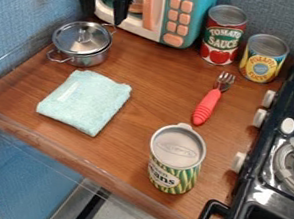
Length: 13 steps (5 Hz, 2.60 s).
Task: Take the white towel and put between the silver pot and the red fork
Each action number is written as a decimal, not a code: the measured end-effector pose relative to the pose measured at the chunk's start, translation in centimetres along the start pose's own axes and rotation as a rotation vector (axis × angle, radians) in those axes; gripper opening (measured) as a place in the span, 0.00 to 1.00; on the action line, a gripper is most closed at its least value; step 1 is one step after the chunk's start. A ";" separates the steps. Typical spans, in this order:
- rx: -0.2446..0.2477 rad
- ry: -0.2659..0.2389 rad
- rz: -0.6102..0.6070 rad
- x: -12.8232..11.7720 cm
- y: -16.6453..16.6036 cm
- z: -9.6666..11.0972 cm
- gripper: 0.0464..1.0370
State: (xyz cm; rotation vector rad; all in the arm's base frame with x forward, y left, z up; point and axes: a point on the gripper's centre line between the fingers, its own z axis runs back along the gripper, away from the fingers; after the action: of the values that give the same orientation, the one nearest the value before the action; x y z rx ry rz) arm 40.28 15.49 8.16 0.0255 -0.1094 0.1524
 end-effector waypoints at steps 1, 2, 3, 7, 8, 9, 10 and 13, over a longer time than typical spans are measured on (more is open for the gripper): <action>-0.018 0.049 -0.003 -0.8 -0.3 -2.2 0.96; -0.069 0.074 -0.032 -3.3 -1.5 -3.3 0.96; -0.061 0.033 -0.061 -4.8 -1.9 -1.6 0.96; -0.022 0.013 -0.131 -10.8 -2.6 -4.0 0.96; -0.003 0.029 -0.118 -11.5 -1.5 -5.4 0.96; -0.009 0.052 -0.119 -12.0 -1.6 -7.0 0.96; -0.010 0.056 -0.147 -11.5 -2.7 -7.4 0.96; -0.049 0.064 -0.189 -6.6 -8.1 -7.9 0.96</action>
State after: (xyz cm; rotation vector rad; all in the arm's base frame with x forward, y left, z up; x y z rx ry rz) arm 35.85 6.74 -0.54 -0.0183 -0.0468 -0.0380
